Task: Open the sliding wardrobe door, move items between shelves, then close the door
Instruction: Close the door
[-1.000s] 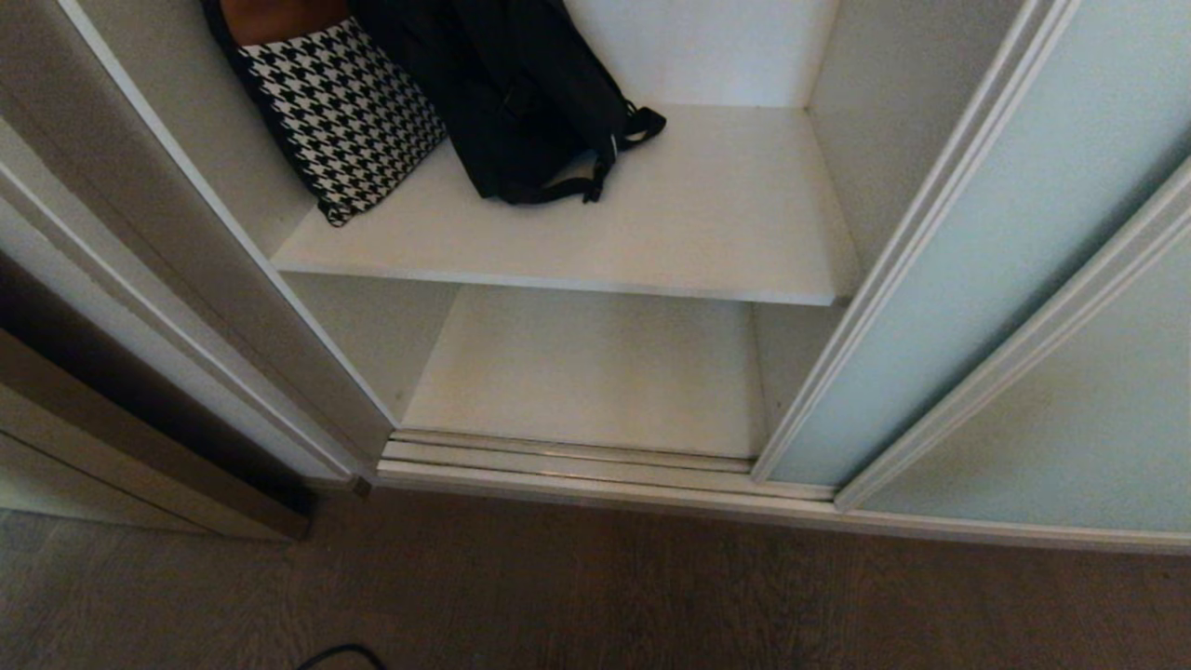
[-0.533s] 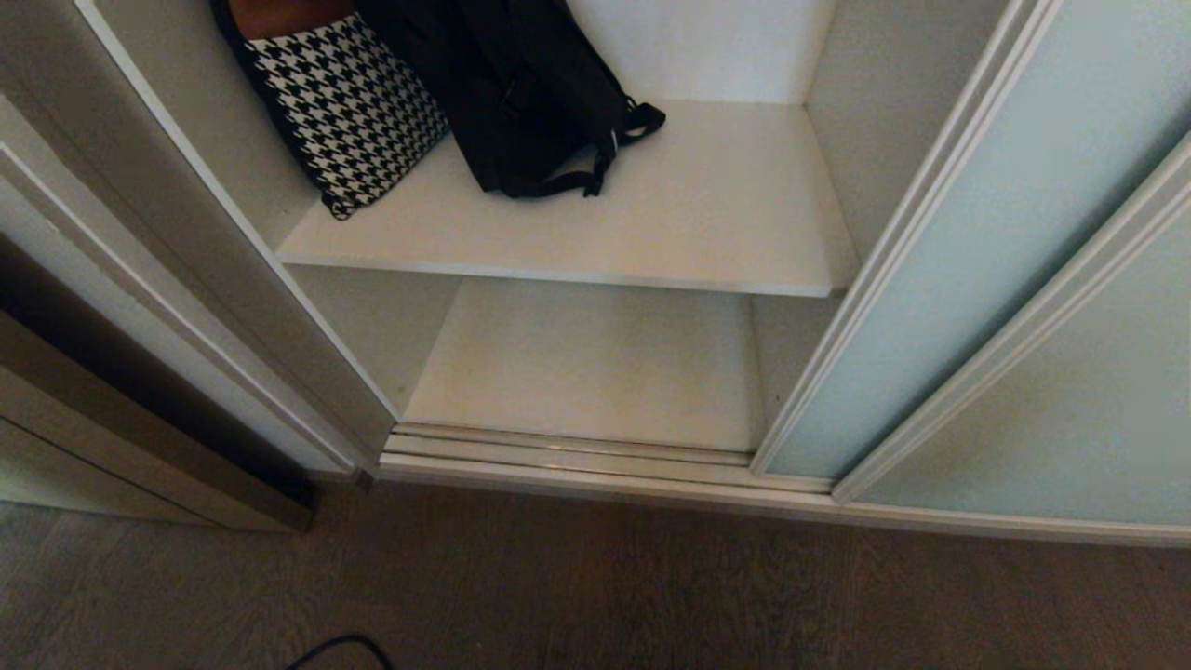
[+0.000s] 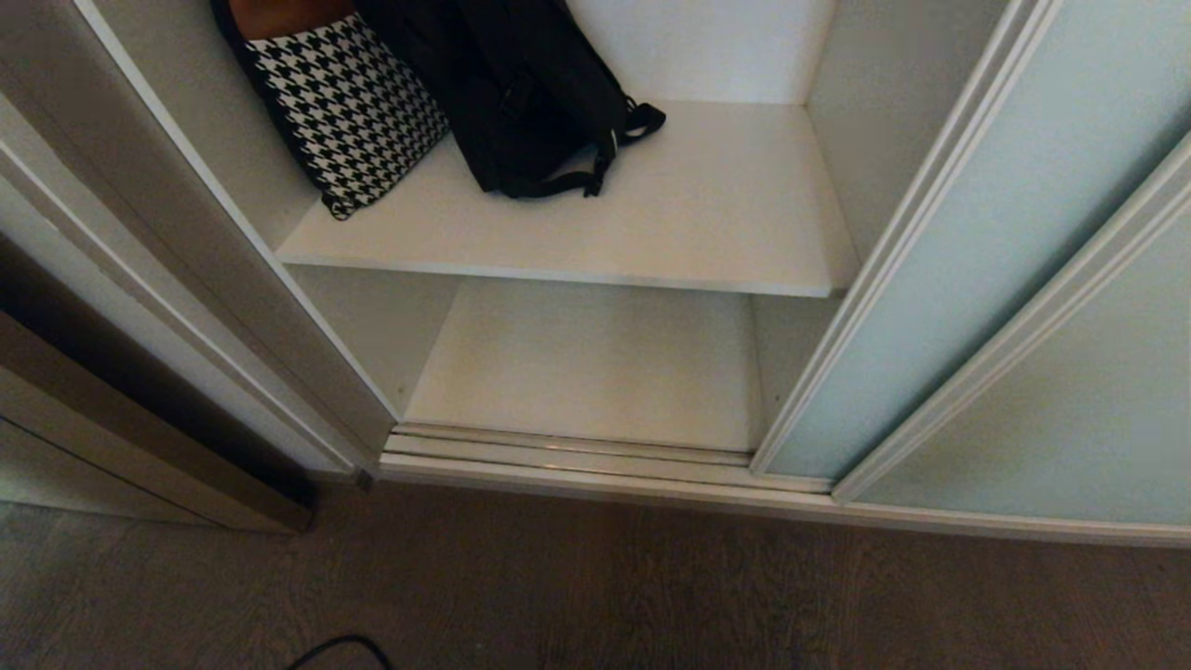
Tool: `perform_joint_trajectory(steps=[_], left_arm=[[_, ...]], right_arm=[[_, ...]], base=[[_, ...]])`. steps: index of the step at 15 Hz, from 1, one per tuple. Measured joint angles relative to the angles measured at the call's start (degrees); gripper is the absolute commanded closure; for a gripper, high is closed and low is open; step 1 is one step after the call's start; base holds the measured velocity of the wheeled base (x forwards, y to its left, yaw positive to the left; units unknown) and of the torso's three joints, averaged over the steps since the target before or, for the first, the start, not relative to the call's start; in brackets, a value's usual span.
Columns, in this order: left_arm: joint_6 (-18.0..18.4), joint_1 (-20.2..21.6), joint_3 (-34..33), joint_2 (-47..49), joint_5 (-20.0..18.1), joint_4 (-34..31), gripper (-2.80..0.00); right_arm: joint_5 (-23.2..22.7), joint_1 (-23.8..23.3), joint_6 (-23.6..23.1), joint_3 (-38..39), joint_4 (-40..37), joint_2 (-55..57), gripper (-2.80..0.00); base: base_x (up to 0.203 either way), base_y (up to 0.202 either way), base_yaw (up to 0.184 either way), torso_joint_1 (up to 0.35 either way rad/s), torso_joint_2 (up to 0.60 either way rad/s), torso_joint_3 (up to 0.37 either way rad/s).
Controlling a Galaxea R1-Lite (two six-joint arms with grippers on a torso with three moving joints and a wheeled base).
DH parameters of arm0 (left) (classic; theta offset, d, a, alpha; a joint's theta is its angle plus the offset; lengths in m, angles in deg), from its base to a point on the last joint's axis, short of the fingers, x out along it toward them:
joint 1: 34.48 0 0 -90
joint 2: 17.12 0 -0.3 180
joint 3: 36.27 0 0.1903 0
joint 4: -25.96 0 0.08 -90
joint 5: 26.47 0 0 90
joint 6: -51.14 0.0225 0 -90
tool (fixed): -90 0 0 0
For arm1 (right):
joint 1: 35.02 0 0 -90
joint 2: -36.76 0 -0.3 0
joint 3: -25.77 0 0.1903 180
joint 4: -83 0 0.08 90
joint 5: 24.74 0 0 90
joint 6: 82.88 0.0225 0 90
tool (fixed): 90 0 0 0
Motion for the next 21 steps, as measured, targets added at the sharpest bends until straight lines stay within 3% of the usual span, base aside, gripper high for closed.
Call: perform_joint_trajectory(steps=[7,10,12,17,21], left_arm=[[0.0,0.0,0.0,0.0,0.0,0.0,0.00],[0.0,0.0,0.0,0.0,0.0,0.0,0.00],[0.0,0.0,0.0,0.0,0.0,0.0,0.00],[0.0,0.0,0.0,0.0,0.0,0.0,0.00],[0.0,0.0,0.0,0.1,0.0,0.0,0.00]], right_arm=[[0.0,0.0,-0.2,0.0,0.0,0.0,0.00],[1.3,0.0,-0.4,-3.0,-3.3,0.0,0.00],[1.8,0.0,1.0,-11.1,-9.3,0.2,0.00],[-0.8,0.1,3.1,-39.9,-29.9,5.1,0.00],[-1.5,1.1,5.3,-59.3,-36.9,17.7,0.00]], base=[[0.000,0.000,0.000,0.000,0.00,0.000],[0.000,0.000,0.000,0.000,0.00,0.000],[0.000,0.000,0.000,0.000,0.00,0.000],[0.000,0.000,0.000,0.000,0.00,0.000],[0.000,0.000,0.000,0.000,0.00,0.000]])
